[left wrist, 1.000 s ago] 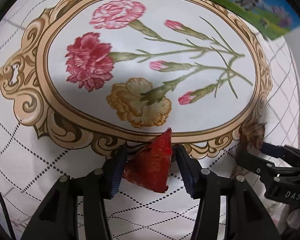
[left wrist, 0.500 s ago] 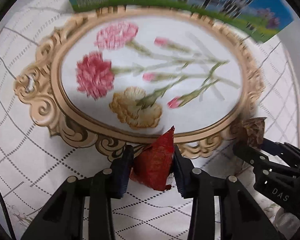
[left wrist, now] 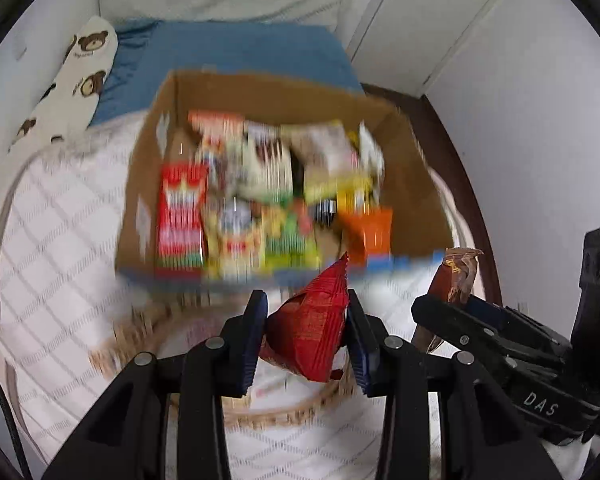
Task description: Organize snacks
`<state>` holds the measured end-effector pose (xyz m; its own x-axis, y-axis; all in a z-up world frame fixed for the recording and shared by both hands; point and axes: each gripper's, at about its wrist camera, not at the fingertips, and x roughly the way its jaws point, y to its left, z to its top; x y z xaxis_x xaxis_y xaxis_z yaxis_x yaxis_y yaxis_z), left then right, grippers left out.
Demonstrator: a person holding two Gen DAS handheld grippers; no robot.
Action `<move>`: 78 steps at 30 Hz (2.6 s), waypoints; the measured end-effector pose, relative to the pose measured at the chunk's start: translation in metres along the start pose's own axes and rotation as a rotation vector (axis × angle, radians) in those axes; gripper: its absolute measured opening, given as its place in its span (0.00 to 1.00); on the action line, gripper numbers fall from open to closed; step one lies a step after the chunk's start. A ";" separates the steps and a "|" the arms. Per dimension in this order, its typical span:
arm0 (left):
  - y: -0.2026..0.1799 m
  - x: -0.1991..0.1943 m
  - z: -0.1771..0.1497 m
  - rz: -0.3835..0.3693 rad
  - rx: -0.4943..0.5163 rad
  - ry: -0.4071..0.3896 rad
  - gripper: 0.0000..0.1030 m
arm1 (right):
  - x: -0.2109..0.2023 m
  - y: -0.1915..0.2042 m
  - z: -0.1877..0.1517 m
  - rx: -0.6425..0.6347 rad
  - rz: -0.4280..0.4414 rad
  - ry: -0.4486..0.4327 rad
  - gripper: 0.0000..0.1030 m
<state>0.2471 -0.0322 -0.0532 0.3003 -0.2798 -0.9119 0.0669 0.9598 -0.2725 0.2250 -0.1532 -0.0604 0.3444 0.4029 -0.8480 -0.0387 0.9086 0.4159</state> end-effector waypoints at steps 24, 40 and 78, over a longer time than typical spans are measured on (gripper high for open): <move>0.063 0.145 0.120 0.159 -0.036 0.252 0.83 | 0.126 -0.038 0.075 0.027 -0.170 0.204 0.94; 0.069 0.109 0.084 0.227 -0.013 0.151 0.83 | 0.106 -0.059 0.082 0.009 -0.285 0.162 0.95; 0.003 -0.138 -0.087 0.274 0.038 -0.353 0.84 | -0.153 0.042 -0.051 -0.238 -0.283 -0.290 1.00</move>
<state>0.1226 0.0079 0.0452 0.6178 0.0032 -0.7863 -0.0278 0.9995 -0.0178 0.1229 -0.1713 0.0695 0.6188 0.1191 -0.7765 -0.1079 0.9920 0.0661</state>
